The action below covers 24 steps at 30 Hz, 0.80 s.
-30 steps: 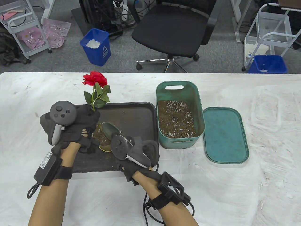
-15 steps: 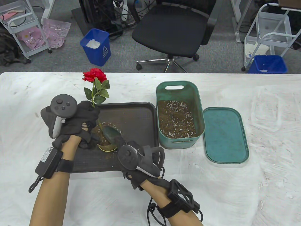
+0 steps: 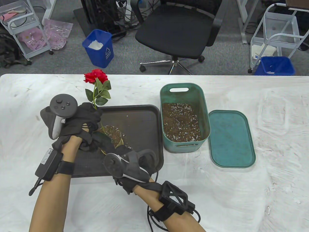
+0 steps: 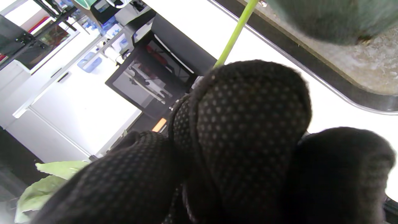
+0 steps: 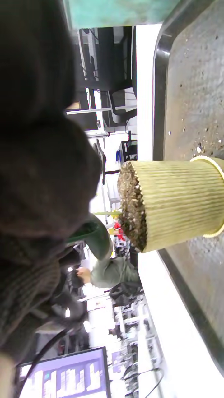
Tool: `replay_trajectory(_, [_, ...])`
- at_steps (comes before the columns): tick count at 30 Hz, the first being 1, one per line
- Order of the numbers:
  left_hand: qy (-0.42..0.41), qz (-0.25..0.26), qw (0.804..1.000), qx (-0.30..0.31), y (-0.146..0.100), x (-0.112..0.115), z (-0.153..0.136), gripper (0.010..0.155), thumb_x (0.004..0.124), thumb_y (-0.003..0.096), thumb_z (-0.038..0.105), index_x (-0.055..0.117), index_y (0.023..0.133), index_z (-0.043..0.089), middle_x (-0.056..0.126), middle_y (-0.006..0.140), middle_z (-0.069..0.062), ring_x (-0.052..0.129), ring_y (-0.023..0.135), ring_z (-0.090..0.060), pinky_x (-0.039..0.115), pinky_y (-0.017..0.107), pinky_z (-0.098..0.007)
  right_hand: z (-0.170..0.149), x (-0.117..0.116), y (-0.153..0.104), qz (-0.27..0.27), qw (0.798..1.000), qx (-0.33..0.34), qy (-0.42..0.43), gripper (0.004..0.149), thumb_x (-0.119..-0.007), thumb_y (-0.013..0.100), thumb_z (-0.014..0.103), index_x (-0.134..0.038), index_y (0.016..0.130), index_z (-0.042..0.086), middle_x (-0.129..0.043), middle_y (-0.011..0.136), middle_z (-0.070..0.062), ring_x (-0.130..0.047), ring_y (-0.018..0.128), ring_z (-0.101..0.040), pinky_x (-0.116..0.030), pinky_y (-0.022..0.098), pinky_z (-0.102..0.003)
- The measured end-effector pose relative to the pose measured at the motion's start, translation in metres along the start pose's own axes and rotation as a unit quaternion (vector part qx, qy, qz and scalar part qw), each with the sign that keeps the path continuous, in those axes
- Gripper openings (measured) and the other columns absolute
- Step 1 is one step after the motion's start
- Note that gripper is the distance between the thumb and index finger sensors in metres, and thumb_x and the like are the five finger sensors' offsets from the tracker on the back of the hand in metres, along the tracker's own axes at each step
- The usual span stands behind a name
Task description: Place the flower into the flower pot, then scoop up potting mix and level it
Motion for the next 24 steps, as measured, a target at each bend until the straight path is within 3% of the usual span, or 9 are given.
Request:
replay_trajectory(3, [0.005, 0.001, 1.0, 0.007, -0.002, 0.0, 0.002, 0.045, 0.095, 0.0329, 0.042, 0.095, 0.07, 0.018, 0.11, 0.055, 0.0, 0.12, 0.017, -0.017, 0.1, 0.02, -0.036, 0.001, -0.009, 0.003, 0.02, 1.0, -0.005, -0.023, 0.05, -0.073, 0.044, 0.037, -0.074, 0.093, 0.025, -0.095, 0.041, -0.004, -0.101, 0.014, -0.018, -0.092, 0.003, -0.037])
replay_trajectory(9, [-0.004, 0.006, 1.0, -0.002, -0.003, 0.0, -0.002, 0.045, 0.094, 0.0329, 0.042, 0.095, 0.07, 0.018, 0.11, 0.055, 0.001, 0.12, 0.017, -0.016, 0.1, 0.02, -0.035, -0.012, -0.019, 0.005, 0.079, 0.994, -0.045, 0.054, 0.05, -0.074, 0.044, 0.033, -0.071, 0.093, 0.024, -0.095, 0.04, -0.007, -0.097, 0.009, -0.018, -0.088, -0.001, -0.038])
replay_trajectory(12, [0.0, 0.007, 1.0, 0.003, -0.004, 0.0, 0.0, 0.044, 0.095, 0.033, 0.042, 0.095, 0.07, 0.018, 0.11, 0.055, 0.001, 0.12, 0.018, -0.016, 0.1, 0.02, -0.036, -0.012, -0.015, 0.005, 0.074, 0.996, -0.034, 0.048, 0.051, -0.073, 0.044, 0.034, -0.071, 0.094, 0.024, -0.094, 0.042, -0.006, -0.097, 0.012, -0.017, -0.089, 0.001, -0.037])
replay_trajectory(15, [-0.001, 0.008, 1.0, 0.004, -0.003, 0.001, 0.0, 0.045, 0.095, 0.033, 0.042, 0.095, 0.07, 0.018, 0.11, 0.055, 0.001, 0.12, 0.017, -0.016, 0.1, 0.02, -0.036, -0.01, -0.002, -0.003, -0.001, 0.999, -0.009, 0.04, 0.049, -0.074, 0.043, 0.034, -0.075, 0.091, 0.024, -0.095, 0.041, -0.005, -0.098, 0.012, -0.016, -0.09, 0.001, -0.036])
replay_trajectory(18, [-0.006, 0.011, 1.0, 0.0, -0.003, 0.0, -0.003, 0.045, 0.094, 0.033, 0.042, 0.095, 0.07, 0.018, 0.11, 0.055, 0.001, 0.12, 0.017, -0.016, 0.1, 0.02, -0.035, -0.012, -0.01, -0.008, 0.026, 0.999, -0.004, 0.023, 0.05, -0.073, 0.043, 0.035, -0.074, 0.092, 0.024, -0.094, 0.041, -0.004, -0.098, 0.013, -0.016, -0.09, 0.002, -0.036])
replay_trajectory(21, [-0.014, 0.015, 1.0, -0.005, -0.005, -0.002, -0.008, 0.045, 0.094, 0.0332, 0.043, 0.095, 0.07, 0.018, 0.11, 0.055, 0.002, 0.12, 0.017, -0.016, 0.1, 0.02, -0.035, -0.016, -0.013, -0.012, 0.018, 0.999, -0.003, 0.027, 0.05, -0.073, 0.043, 0.035, -0.073, 0.092, 0.024, -0.094, 0.041, -0.004, -0.098, 0.013, -0.016, -0.09, 0.002, -0.036])
replay_trajectory(24, [-0.019, 0.017, 1.0, -0.009, -0.007, -0.003, -0.011, 0.045, 0.094, 0.0333, 0.043, 0.094, 0.071, 0.018, 0.11, 0.055, 0.001, 0.12, 0.018, -0.016, 0.1, 0.021, -0.035, -0.026, -0.006, -0.017, 0.025, 0.998, -0.004, 0.061, 0.05, -0.074, 0.043, 0.035, -0.074, 0.091, 0.024, -0.095, 0.041, -0.004, -0.098, 0.013, -0.017, -0.09, 0.003, -0.037])
Point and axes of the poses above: the tracker on the back of each hand, its own z axis roughly to the thumb side, its own y axis roughly from the wrist to the fingertips, x = y × z, the point moved 3 cm from there along y, roughly from the wrist to the fingertips
